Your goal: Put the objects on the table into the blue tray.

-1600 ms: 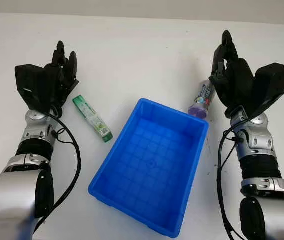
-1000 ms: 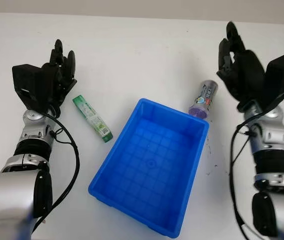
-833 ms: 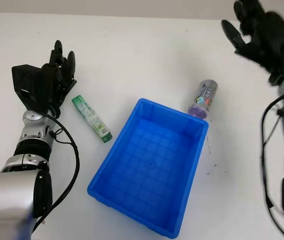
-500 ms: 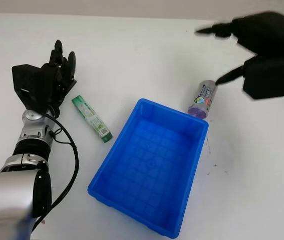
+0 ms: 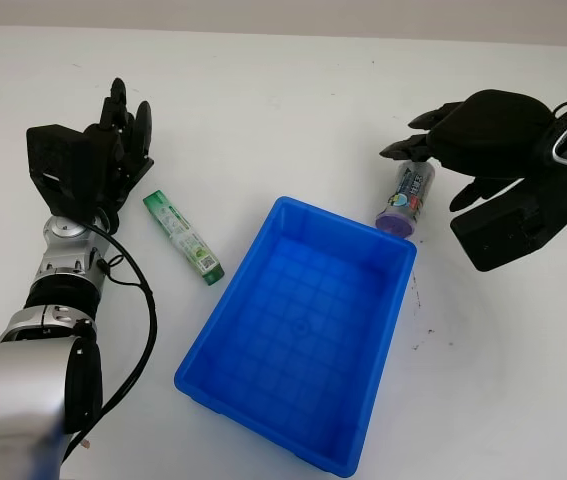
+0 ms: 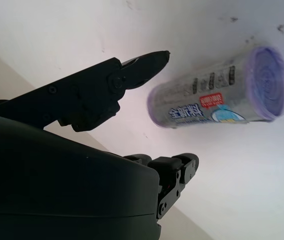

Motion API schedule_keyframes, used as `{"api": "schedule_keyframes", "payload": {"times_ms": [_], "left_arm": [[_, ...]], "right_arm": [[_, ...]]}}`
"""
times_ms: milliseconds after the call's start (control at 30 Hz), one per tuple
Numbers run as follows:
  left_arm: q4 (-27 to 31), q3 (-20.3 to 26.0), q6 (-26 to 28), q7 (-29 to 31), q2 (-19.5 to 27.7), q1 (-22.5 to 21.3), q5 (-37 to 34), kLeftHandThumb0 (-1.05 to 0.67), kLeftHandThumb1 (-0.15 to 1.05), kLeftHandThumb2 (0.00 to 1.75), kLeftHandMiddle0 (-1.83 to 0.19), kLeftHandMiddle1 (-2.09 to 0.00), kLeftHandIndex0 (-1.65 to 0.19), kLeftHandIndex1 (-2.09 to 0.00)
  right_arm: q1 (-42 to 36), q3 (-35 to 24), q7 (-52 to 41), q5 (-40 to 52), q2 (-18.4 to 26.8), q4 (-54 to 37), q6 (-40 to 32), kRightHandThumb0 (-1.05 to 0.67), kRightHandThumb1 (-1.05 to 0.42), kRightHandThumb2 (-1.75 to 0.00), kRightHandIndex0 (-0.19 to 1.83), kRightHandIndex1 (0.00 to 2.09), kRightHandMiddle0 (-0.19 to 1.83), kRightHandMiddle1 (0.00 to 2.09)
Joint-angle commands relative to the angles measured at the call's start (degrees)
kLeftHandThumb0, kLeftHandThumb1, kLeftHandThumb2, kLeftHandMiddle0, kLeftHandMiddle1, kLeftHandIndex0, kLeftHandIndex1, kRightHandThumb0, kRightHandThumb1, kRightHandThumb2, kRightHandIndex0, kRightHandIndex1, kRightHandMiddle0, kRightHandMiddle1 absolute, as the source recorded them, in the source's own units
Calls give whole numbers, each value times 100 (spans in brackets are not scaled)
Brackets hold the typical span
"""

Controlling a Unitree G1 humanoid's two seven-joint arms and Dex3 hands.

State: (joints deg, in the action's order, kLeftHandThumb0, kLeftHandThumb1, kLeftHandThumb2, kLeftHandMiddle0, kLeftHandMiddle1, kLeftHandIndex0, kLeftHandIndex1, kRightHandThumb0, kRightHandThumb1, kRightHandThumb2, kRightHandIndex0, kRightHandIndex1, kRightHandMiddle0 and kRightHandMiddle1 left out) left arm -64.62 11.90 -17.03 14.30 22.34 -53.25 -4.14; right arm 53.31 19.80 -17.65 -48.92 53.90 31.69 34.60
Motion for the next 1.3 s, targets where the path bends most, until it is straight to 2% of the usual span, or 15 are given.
{"api": "schedule_keyframes", "payload": {"times_ms": [0,267,400,667,700,733,800,833,867,900,1000,1033,1167,1267], "left_arm": [[10,-21,2,-4,49,-142,19,-73,105,67,19,-1,19,0],[-14,-32,6,-6,57,-142,30,-74,105,66,19,-1,19,0],[-1,-47,-13,-7,119,-138,75,-73,105,66,19,-1,19,0],[84,-45,29,-56,161,-140,89,-72,105,65,18,-5,18,-2],[80,-47,34,-52,165,-139,91,-72,105,65,18,-5,18,-2],[75,-60,48,-44,172,-140,103,-72,105,65,18,-5,18,-3],[59,-64,53,-23,174,-138,108,-72,105,66,19,-5,19,-2],[50,-59,49,-20,170,-137,107,-72,105,66,19,-4,19,-1],[44,-51,59,-26,163,-139,100,-73,105,66,19,-4,19,-1],[40,-46,69,-38,154,-143,97,-73,105,65,19,-4,19,-1],[16,-45,51,-18,142,-144,95,-72,105,65,19,-3,19,0],[13,-56,50,-21,142,-145,107,-73,105,66,19,-3,19,0],[-3,-85,82,-44,140,-152,139,-72,105,65,19,-3,19,-1],[-22,-105,48,-37,142,-145,152,-72,105,64,19,-2,19,-1]], "right_arm": [[-122,-32,283,100,-1,210,201,-22,-81,-5,31,11,39,7],[-202,21,735,298,-227,693,491,-21,-81,-5,34,10,41,7],[-98,165,899,191,-316,992,685,-16,-82,-6,48,15,53,10],[68,447,1187,-100,-424,1345,698,-23,-85,-6,75,27,77,20],[77,494,1306,-182,-424,1371,687,-25,-85,-6,74,39,75,34],[81,536,1499,-273,-426,1411,691,-31,-86,-5,61,86,61,80],[120,683,1941,-601,-403,1451,654,-40,-88,-6,44,153,47,132],[150,758,2181,-757,-394,1485,648,-46,-94,-6,41,186,40,169],[183,821,2425,-877,-395,1546,652,-49,-97,-6,46,198,38,184],[224,881,2679,-992,-402,1629,653,-51,-99,-6,53,205,38,198],[383,994,3222,-1157,-450,1956,634,-52,-103,-6,60,209,37,207],[444,1030,3402,-1210,-461,2061,615,-52,-102,-6,68,209,43,208],[721,1052,3634,-1206,-516,2362,336,-51,-104,-6,64,209,40,209],[922,887,3822,-953,-605,2511,171,-46,-98,-4,70,209,48,209]]}}
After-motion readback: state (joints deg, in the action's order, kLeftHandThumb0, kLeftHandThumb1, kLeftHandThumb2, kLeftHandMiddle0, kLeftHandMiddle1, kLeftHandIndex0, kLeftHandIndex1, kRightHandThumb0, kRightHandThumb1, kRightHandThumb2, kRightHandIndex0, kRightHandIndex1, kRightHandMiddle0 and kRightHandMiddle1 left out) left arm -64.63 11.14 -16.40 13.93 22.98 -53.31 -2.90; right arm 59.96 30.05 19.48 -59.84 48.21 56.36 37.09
